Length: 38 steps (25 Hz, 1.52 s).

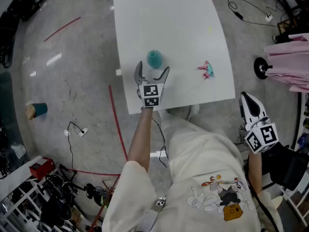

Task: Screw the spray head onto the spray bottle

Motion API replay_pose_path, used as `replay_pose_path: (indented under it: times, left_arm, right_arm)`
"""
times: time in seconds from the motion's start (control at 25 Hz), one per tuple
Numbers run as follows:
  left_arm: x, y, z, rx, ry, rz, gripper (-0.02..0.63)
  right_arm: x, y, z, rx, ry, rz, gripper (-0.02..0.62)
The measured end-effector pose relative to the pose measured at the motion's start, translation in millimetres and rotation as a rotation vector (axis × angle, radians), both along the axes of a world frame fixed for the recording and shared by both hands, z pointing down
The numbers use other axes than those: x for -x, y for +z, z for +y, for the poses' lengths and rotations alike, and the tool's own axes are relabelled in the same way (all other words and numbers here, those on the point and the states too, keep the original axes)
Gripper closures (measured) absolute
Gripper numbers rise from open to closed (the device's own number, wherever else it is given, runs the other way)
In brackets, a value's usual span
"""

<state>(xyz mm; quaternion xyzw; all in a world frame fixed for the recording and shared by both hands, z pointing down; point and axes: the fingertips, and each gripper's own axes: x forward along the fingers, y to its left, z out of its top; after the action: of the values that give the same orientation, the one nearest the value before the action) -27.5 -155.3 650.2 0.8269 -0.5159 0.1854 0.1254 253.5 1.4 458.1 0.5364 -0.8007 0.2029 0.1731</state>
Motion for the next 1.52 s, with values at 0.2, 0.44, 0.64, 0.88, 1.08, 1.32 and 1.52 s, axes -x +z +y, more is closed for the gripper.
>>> replay_pose_path:
  times: [0.2,0.44,0.64,0.88,1.08,1.32,1.52]
  left_arm:
    - [-6,21,-34,0.017,0.043,0.016,0.112]
    - [-3,40,-59,0.037,0.031,0.035,0.112]
    - [-7,45,-72,0.058,0.042,0.043,0.112]
    - [-4,62,-78,0.093,0.026,-0.031,0.151]
    - [1,67,-82,0.098,0.019,-0.042,0.175]
    - [-9,59,-76,0.096,0.040,-0.014,0.179]
    - [-18,23,-76,0.004,0.123,-0.088,0.179]
  right_arm:
    - [7,8,-3,0.013,0.041,-0.008,0.588]
    - [23,21,2,0.055,0.064,-0.027,0.588]
    - [29,26,2,0.089,0.077,-0.038,0.588]
    - [41,54,4,0.116,0.074,-0.071,0.588]
    - [44,74,-22,0.122,0.053,-0.055,0.588]
    - [38,132,-52,0.326,0.164,-0.269,0.543]
    - [32,204,-74,0.637,0.491,-0.788,0.474]
